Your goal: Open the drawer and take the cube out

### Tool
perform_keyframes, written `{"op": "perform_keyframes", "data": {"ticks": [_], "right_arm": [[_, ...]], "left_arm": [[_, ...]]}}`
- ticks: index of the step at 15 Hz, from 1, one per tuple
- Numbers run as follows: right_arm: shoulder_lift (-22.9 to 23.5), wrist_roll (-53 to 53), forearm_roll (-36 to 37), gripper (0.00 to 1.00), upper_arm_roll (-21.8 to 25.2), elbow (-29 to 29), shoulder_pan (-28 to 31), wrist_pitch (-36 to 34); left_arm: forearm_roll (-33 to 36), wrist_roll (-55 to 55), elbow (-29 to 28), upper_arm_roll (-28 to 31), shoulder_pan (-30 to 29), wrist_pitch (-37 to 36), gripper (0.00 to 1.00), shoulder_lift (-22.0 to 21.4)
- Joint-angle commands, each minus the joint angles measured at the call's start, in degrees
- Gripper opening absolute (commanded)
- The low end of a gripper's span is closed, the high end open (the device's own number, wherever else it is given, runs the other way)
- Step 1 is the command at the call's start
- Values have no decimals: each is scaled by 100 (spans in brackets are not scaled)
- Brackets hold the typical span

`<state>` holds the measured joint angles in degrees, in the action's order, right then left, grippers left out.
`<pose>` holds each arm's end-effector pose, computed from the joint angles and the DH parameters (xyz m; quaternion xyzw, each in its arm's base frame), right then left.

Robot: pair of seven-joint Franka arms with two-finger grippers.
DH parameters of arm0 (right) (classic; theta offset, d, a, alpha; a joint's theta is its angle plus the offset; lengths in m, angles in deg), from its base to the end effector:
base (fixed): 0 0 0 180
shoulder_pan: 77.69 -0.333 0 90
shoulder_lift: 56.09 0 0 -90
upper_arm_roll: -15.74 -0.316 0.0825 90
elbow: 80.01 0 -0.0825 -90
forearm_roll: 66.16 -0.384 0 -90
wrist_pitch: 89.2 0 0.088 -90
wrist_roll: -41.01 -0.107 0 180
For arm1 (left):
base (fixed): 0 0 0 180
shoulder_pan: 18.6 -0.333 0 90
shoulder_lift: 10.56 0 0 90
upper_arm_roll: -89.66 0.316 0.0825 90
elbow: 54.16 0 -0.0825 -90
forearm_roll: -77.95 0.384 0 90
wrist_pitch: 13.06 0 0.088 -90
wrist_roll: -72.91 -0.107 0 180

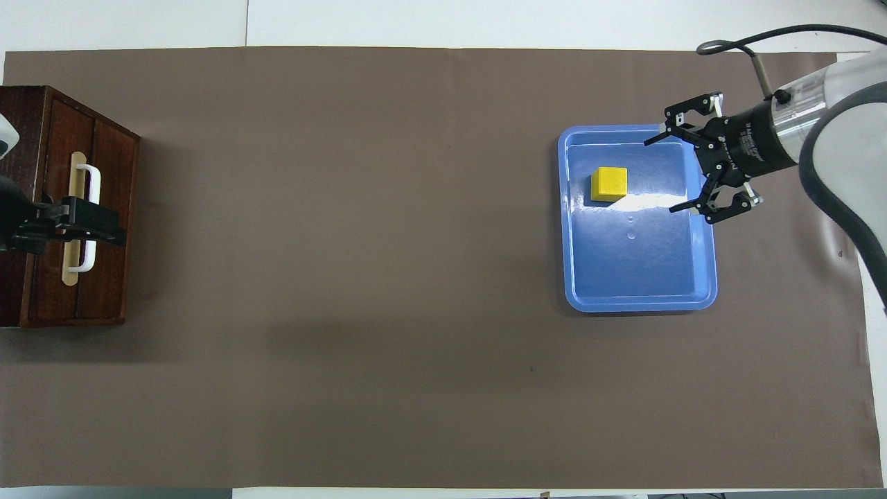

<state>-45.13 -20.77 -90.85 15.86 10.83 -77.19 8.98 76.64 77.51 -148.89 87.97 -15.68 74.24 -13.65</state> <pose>0.6170 0.0324 0.5258 -0.8160 0.5375 0.1336 0.1654 0.5293 -0.0456 0.6111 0.9992 -0.0001 -0.0386 0.0076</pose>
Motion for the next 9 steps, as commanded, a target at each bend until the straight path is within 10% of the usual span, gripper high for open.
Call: {"op": "perform_keyframes", "data": {"ticks": [1, 9], "right_arm": [[-243, 892, 656, 100, -3, -233, 91, -422], [-903, 3846, 1898, 100, -29, 117, 3, -827]], "left_arm": [[-71, -179, -28, 64, 50, -107, 100, -95], [-44, -477, -37, 64, 50, 7, 100, -86]]}}
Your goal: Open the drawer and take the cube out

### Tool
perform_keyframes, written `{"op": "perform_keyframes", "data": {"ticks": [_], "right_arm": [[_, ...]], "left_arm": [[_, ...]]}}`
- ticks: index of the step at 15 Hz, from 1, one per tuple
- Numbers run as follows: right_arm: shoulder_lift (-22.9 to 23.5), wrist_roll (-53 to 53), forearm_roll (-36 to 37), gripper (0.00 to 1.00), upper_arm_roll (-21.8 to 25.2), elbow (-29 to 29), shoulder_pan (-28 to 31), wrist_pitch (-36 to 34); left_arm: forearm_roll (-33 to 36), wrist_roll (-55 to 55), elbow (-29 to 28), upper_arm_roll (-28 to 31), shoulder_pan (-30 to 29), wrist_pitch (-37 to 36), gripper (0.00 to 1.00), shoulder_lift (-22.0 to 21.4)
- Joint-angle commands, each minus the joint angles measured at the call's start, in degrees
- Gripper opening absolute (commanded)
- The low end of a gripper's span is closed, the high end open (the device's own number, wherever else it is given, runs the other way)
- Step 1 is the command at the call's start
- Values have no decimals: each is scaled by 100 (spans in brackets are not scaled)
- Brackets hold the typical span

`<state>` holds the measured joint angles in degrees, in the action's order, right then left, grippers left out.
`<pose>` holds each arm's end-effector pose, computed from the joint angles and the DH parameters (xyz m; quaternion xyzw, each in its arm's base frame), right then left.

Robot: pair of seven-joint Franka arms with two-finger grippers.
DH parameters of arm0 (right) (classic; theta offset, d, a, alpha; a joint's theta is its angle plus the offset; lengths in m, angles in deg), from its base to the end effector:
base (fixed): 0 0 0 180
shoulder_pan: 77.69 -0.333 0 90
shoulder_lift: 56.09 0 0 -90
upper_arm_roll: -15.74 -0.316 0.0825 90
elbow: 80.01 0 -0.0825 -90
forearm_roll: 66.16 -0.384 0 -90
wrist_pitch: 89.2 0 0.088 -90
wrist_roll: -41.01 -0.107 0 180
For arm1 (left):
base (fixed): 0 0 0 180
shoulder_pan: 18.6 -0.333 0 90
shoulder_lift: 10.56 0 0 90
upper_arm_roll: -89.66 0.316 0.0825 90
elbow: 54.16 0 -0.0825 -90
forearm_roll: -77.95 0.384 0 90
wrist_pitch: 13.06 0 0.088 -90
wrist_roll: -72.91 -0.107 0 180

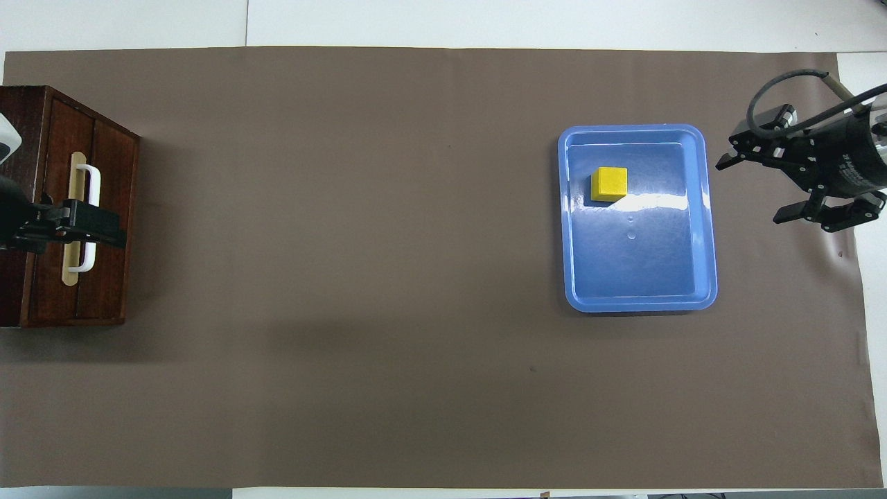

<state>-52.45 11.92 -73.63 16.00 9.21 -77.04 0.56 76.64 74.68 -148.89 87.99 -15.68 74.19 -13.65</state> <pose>0.5723 0.0050 0.5957 -0.9631 0.2596 0.0420 0.0565 0.5292 -0.0454 0.6111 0.9989 -0.0246 -0.0388 0.0085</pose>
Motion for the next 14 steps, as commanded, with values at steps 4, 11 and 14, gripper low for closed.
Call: {"op": "perform_keyframes", "data": {"ticks": [4, 11, 14], "right_arm": [[-197, 1737, 447, 100, -43, 290, -3, 15], [-197, 2933, 941, 100, -79, 289, -21, 67], [-197, 3058, 950, 100, -87, 280, -21, 6]], "left_arm": [[-44, -195, -37, 62, 50, 231, 100, -69], [-44, -204, -46, 70, 41, 328, 100, -69], [-44, -204, -54, 62, 41, 337, 100, -69]]}}
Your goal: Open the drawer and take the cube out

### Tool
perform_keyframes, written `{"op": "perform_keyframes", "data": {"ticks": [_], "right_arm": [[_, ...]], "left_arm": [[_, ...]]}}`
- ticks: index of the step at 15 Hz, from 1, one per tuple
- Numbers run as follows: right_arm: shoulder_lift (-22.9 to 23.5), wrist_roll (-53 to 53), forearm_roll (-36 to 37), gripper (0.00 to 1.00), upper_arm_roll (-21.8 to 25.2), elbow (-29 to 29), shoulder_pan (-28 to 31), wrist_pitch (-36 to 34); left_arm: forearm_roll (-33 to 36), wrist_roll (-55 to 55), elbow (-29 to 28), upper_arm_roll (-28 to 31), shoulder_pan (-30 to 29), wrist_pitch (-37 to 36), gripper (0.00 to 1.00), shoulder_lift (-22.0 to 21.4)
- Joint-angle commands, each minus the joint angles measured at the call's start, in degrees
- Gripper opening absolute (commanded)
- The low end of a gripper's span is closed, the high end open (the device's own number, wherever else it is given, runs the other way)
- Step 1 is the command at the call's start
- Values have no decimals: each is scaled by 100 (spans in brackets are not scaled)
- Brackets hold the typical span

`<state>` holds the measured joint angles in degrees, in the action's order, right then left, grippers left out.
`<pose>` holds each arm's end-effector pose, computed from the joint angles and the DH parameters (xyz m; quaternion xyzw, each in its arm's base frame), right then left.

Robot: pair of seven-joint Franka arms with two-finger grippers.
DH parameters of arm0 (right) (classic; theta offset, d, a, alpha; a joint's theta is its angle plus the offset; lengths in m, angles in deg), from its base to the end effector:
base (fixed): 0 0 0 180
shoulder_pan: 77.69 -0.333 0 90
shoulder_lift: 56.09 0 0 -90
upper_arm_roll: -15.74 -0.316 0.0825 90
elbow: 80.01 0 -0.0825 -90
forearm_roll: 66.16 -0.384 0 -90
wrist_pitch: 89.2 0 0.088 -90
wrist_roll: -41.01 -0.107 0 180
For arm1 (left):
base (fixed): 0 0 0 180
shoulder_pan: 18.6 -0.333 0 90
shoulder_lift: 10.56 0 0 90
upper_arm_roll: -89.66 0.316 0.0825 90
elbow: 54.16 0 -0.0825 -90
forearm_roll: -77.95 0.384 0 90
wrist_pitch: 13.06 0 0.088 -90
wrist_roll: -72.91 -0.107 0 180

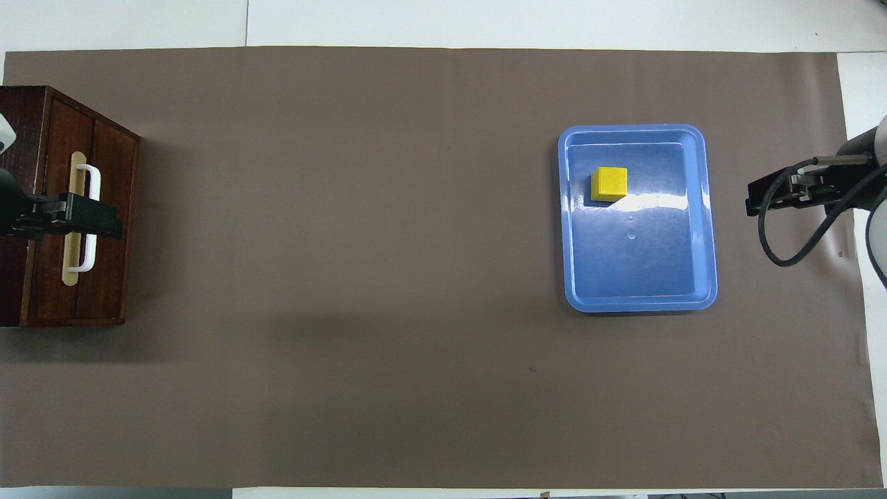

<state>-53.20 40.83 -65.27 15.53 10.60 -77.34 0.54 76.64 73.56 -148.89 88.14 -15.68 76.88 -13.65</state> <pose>0.5674 -0.0031 0.5908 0.9994 -0.0026 -0.0328 0.0077 0.5345 -0.0443 0.6149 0.9993 -0.0329 -0.0153 0.0100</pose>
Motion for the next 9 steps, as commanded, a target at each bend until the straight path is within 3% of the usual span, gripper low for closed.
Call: {"op": "perform_keyframes", "data": {"ticks": [1, 9], "right_arm": [[-123, 193, 113, 100, -40, 141, 9, 8], [-131, 255, 17, 100, -58, 141, 9, -229]], "left_arm": [[-44, -92, -54, 46, 42, 68, 100, -69], [-44, -101, -54, 46, 33, 85, 100, -69]]}}
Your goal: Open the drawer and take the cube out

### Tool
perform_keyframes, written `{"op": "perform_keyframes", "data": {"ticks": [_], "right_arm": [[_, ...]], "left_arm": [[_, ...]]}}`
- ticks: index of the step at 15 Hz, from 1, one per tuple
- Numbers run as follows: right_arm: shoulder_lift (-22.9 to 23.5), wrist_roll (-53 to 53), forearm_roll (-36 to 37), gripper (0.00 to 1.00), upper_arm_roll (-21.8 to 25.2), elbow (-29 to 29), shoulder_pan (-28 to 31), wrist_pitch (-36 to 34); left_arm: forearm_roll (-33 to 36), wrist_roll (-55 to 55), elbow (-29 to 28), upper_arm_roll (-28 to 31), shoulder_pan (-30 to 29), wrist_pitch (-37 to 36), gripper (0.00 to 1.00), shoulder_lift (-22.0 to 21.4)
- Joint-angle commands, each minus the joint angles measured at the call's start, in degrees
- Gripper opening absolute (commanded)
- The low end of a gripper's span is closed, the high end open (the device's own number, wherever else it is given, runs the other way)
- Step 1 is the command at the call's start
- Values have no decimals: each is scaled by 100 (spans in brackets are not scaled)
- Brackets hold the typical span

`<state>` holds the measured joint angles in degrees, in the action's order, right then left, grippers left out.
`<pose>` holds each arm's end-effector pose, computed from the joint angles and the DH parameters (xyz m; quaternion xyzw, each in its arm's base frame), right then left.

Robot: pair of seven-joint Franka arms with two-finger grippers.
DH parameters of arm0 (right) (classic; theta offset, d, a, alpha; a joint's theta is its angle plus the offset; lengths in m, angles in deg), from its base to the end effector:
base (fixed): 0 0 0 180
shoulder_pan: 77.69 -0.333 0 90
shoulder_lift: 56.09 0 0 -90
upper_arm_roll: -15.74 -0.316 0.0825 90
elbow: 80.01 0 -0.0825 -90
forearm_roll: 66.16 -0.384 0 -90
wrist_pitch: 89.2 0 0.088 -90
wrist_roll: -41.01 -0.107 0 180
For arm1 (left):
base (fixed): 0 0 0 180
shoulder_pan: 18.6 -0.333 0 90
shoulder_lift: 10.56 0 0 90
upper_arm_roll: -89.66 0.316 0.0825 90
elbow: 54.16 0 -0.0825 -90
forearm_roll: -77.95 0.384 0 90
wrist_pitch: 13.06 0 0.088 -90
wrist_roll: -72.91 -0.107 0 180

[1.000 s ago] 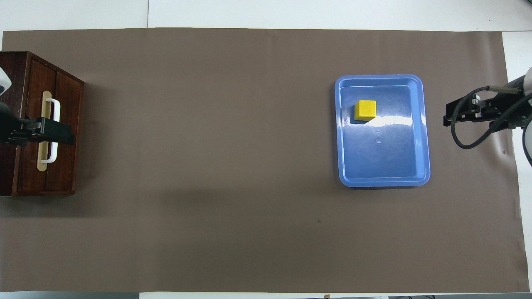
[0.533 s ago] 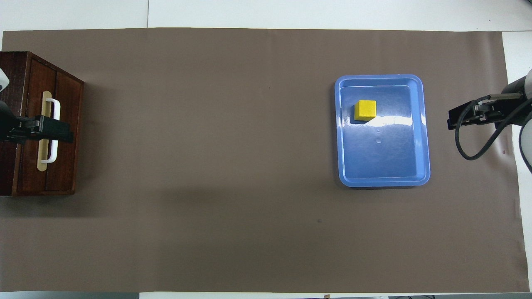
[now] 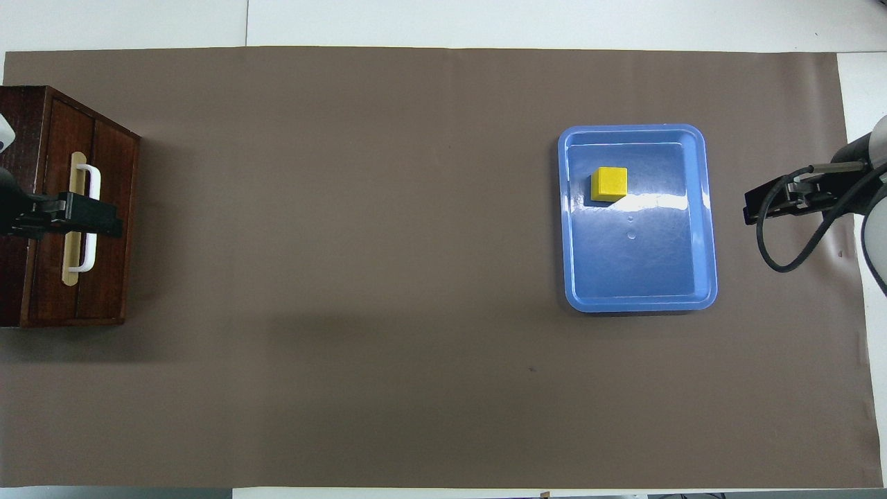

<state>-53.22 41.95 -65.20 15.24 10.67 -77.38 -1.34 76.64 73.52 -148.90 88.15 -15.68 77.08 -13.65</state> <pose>0.5636 -0.0001 0.5879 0.9987 0.0100 -0.0497 0.0078 0.5349 -0.0443 0.6151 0.9993 -0.0331 -0.0136 0.0101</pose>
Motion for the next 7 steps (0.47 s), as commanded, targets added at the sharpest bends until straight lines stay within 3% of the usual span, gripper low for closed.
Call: {"op": "perform_keyframes", "data": {"ticks": [1, 7], "right_arm": [[-129, 143, 10, 100, -29, 134, 13, -41], [-129, 134, 10, 100, -29, 126, 13, -41]], "left_arm": [[-44, -106, -54, 46, 33, 65, 100, -69], [-44, -97, -54, 46, 33, 83, 100, -69]]}}
